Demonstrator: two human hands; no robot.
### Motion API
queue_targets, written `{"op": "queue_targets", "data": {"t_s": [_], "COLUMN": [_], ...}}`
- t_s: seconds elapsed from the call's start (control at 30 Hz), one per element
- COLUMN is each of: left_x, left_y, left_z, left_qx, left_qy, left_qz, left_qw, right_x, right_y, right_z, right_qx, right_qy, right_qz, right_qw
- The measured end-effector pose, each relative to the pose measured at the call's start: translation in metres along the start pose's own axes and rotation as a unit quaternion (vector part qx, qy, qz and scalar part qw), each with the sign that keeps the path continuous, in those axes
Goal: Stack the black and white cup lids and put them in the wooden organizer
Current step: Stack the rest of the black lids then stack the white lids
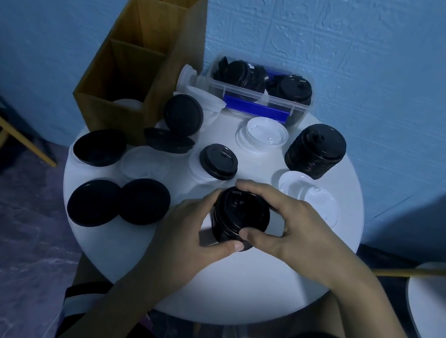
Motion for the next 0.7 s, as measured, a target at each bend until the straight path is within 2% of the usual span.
{"op": "queue_targets", "data": {"t_s": [0.17, 0.33, 0.7], "left_x": [0.005, 0.008, -0.005], "left_y": [-0.002, -0.001, 0.007], "left_z": [0.001, 0.002, 0.005], "left_qx": [-0.003, -0.002, -0.015], "left_qy": [0.005, 0.01, -0.006], "left_qz": [-0.001, -0.007, -0.023], "left_qw": [1.0, 1.0, 1.0], "right_x": [0.007, 0.013, 0.011], "right_y": [0.001, 0.006, 0.005], "right_z": [0.002, -0.003, 0.007], "right_qx": [0.037, 0.077, -0.03], "right_qy": [0.018, 0.019, 0.019], "right_qz": [-0.03, -0.007, -0.027], "right_qw": [0.999, 0.997, 0.999]}}
Point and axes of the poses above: each hand's wrist, its own z-axis towards the middle knuckle, its own y-axis out of the palm, x = y × z, the point moved 8 cm from there along z, towards the middle knuckle, and after that the axes turned 5 degrees about z, right-handed, at the moved point
